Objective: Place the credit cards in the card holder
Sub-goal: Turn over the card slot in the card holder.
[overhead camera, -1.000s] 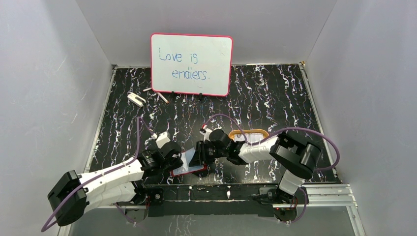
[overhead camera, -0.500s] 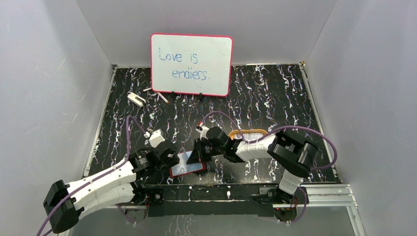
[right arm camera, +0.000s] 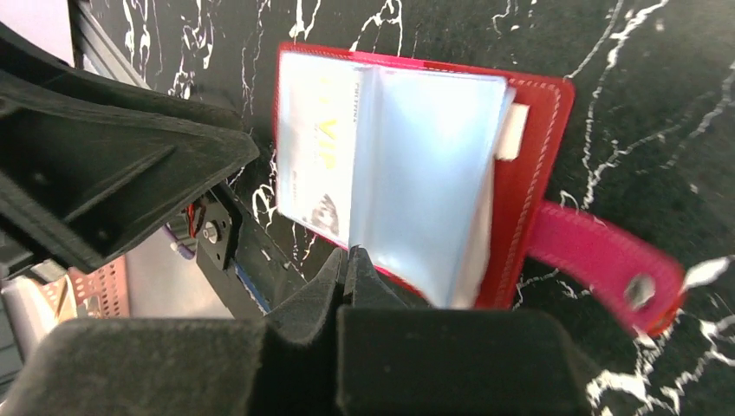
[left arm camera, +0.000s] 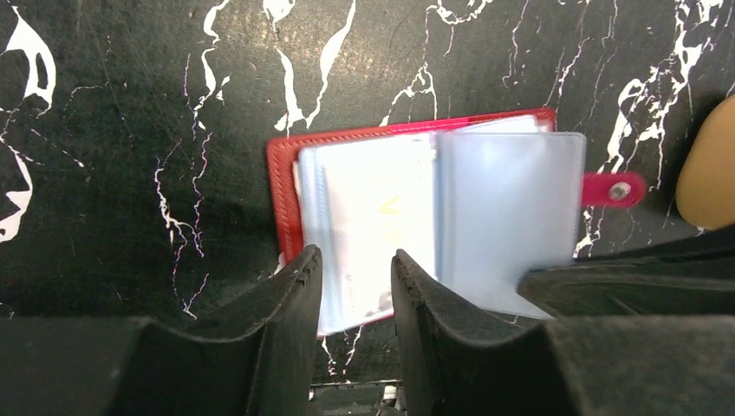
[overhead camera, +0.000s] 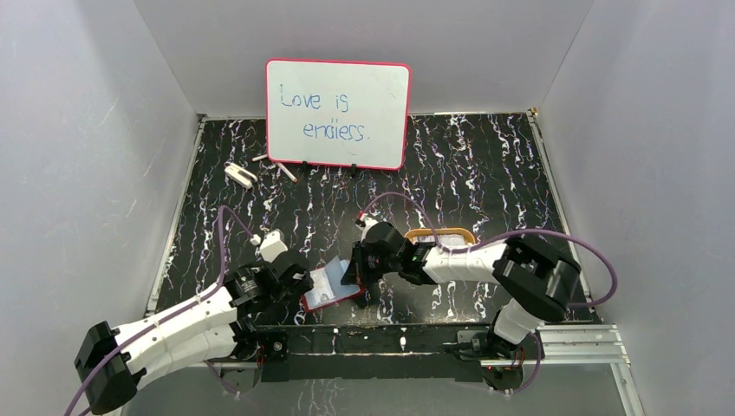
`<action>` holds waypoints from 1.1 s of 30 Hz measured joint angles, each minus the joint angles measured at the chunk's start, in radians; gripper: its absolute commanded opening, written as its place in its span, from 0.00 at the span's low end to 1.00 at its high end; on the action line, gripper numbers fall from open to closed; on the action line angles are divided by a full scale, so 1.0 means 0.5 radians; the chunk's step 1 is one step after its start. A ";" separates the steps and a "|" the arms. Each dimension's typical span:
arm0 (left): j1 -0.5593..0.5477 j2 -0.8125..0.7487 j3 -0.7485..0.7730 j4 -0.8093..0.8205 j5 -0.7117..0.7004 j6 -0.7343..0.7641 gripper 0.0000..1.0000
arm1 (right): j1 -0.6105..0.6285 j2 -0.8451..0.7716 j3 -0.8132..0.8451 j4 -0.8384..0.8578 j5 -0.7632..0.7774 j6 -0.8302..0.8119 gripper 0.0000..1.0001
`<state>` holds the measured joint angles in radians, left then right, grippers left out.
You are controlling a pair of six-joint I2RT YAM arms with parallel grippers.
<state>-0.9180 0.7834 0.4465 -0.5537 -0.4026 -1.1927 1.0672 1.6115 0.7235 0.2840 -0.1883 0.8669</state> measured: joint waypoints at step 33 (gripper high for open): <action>0.000 0.098 -0.091 0.184 0.082 0.035 0.33 | 0.069 0.096 0.185 -0.237 -0.105 -0.304 0.51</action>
<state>-0.9180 0.8322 0.4011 -0.4618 -0.3618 -1.1751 1.1015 1.6596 0.8162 0.1658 -0.2405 0.7151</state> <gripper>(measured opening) 0.325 0.417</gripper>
